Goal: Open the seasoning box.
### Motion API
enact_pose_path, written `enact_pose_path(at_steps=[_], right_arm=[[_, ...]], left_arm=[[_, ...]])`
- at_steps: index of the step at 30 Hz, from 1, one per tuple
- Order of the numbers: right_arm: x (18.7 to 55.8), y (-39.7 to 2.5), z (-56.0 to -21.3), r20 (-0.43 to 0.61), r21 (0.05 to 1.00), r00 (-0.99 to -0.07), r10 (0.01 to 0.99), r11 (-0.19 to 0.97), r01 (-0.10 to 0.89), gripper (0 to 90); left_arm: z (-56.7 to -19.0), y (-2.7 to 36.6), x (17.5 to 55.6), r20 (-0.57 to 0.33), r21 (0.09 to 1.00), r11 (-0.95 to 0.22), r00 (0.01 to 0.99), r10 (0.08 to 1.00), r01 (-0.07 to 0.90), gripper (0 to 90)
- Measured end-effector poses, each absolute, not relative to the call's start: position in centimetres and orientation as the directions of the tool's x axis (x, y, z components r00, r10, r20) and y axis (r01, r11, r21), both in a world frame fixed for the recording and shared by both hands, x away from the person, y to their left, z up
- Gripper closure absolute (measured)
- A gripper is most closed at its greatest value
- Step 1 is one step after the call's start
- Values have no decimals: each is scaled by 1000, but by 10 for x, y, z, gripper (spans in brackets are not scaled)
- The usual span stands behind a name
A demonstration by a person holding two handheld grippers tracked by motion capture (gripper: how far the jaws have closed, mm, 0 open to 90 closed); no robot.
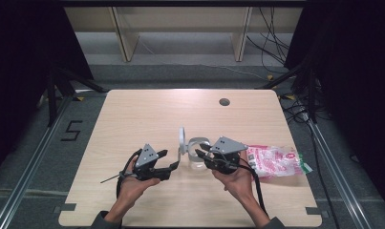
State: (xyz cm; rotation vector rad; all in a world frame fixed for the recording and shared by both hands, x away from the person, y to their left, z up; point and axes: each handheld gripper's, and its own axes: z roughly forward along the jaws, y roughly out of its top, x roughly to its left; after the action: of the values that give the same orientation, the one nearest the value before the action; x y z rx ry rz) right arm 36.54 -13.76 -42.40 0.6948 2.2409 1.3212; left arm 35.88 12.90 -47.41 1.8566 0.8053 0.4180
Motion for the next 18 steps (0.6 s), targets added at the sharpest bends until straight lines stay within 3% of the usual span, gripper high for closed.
enact_pose_path(at_steps=[9, 18], right_arm=[[355, -168, -435, -21, 892, -719, 695, 338, 301, 598], [343, -195, -447, -7, 884, -668, 744, 317, 343, 490]], left_arm=[[-477, 125, 353, -73, 905, -262, 730, 680, 335, 344], [-477, 126, 350, -72, 906, -262, 731, 678, 333, 324]])
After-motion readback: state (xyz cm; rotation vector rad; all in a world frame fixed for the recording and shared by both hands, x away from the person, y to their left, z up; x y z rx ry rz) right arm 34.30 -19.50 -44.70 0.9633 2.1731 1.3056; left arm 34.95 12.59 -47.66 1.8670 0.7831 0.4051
